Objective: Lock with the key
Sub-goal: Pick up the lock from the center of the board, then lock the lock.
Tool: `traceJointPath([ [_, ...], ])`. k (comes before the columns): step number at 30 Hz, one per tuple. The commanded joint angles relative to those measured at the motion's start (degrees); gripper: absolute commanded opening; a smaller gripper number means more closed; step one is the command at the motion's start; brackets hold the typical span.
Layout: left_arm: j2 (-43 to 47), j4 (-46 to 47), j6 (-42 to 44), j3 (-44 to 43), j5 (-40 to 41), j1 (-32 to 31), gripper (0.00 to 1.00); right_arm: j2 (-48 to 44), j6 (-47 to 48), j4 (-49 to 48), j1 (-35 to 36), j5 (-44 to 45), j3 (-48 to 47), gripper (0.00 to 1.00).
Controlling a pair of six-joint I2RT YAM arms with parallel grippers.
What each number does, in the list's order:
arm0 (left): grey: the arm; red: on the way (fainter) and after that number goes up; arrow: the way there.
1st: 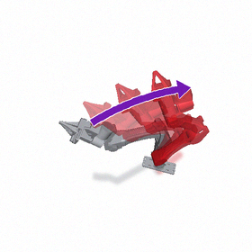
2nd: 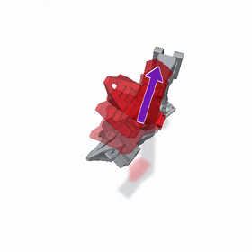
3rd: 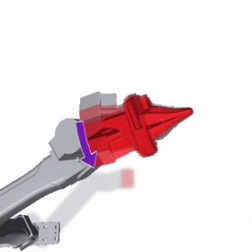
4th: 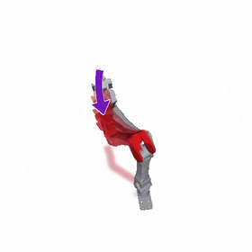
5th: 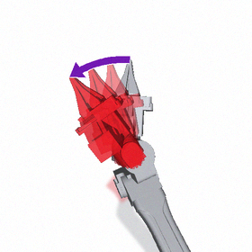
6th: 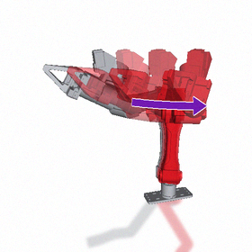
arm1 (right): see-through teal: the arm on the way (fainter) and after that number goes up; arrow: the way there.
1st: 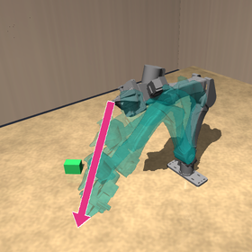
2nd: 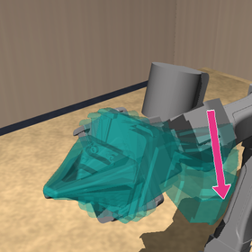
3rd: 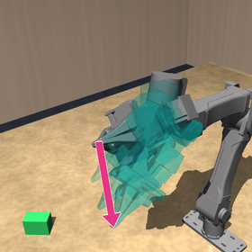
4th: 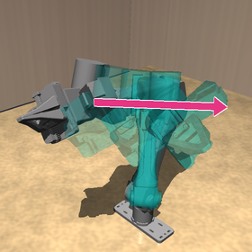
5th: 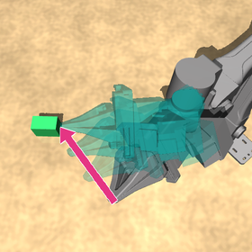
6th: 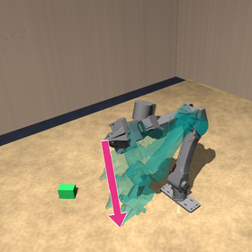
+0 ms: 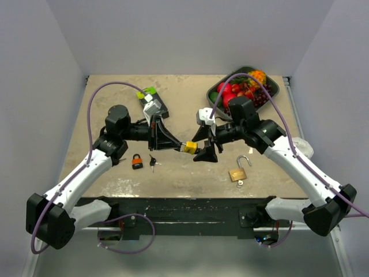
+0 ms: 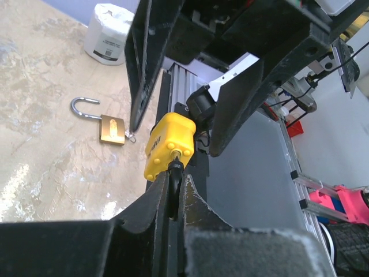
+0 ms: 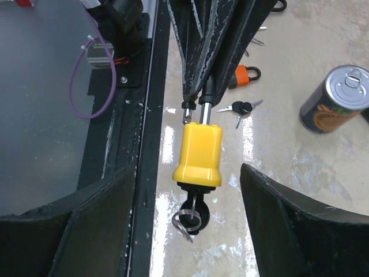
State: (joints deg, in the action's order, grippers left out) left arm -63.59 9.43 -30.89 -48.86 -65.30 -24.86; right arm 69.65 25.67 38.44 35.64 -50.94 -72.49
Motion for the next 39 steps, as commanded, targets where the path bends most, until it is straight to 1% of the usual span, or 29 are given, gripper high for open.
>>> traceJointPath([
  [1, 2.8, 7.2, -2.9, -1.4, 1.3, 0.1, 0.00, 0.8, -2.6, -4.3, 1.3, -2.7, 0.6, 0.72],
  [2, 3.0, 7.4, -2.9, -1.3, 1.6, 0.1, 0.00, 0.8, -3.3, -4.9, 1.4, -2.5, 0.8, 0.69],
  [3, 3.5, 7.7, -2.9, -1.2, 1.8, 0.1, 0.00, 1.0, -3.4, -5.0, 1.5, -2.4, 0.9, 0.63],
  [6, 4.0, 8.5, -3.2, -0.4, 2.8, 0.1, 0.00, 1.0, -3.7, -5.6, 1.5, -2.2, 0.8, 0.51],
  [8, 4.3, 9.6, -4.1, 0.2, 3.5, 0.0, 0.00, 1.2, -4.3, -5.8, 1.5, -2.4, 0.5, 0.47],
  [9, 4.6, 9.8, -4.2, 0.3, 3.8, -0.1, 0.00, 1.3, -4.5, -6.0, 1.5, -2.8, 0.4, 0.43],
  [10, 4.7, 9.9, -4.1, 0.7, 4.5, -0.2, 0.00, 1.2, -4.8, -6.3, 1.5, -3.3, 0.4, 0.33],
  [13, 5.5, 9.6, -2.4, 1.0, 6.2, -0.4, 0.00, 1.5, -5.9, -6.8, 1.5, -5.0, 0.0, 0.18],
  [15, 6.2, 9.6, -1.2, 1.5, 6.8, -0.7, 0.00, 1.8, -6.3, -6.9, 1.5, -6.1, 0.0, 0.15],
  [16, 6.3, 9.6, -1.0, 1.7, 7.2, -0.8, 0.00, 1.9, -6.5, -6.8, 1.5, -7.3, 0.0, 0.09],
  [18, 6.6, 9.6, -1.0, 2.0, 7.4, -1.1, 0.00, 2.2, -6.9, -7.1, 1.5, -8.2, 0.1, 0.01],
  [22, 6.6, 11.0, -2.4, 3.0, 7.6, -2.0, 0.00, 2.6, -8.5, -9.0, 1.5, -8.6, 0.1, 0.00],
  [26, 6.2, 14.6, -5.3, 4.9, 8.0, -3.8, 0.00, 3.1, -9.4, -11.6, 1.6, -8.8, -0.4, 0.00],
  [30, 5.8, 17.9, -7.9, 7.4, 9.0, -6.2, 0.00, 3.7, -7.6, -11.6, 2.2, -9.7, -0.8, 0.00],
  [33, 5.3, 19.9, -8.8, 8.0, 9.5, -7.3, 0.00, 4.4, -7.2, -11.7, 2.6, -11.5, -0.9, 0.00],
  [39, 4.1, 21.0, -9.0, 8.3, 9.7, -9.9, 0.00, 5.7, -8.4, -14.3, 3.6, -13.7, -1.2, 0.00],
])
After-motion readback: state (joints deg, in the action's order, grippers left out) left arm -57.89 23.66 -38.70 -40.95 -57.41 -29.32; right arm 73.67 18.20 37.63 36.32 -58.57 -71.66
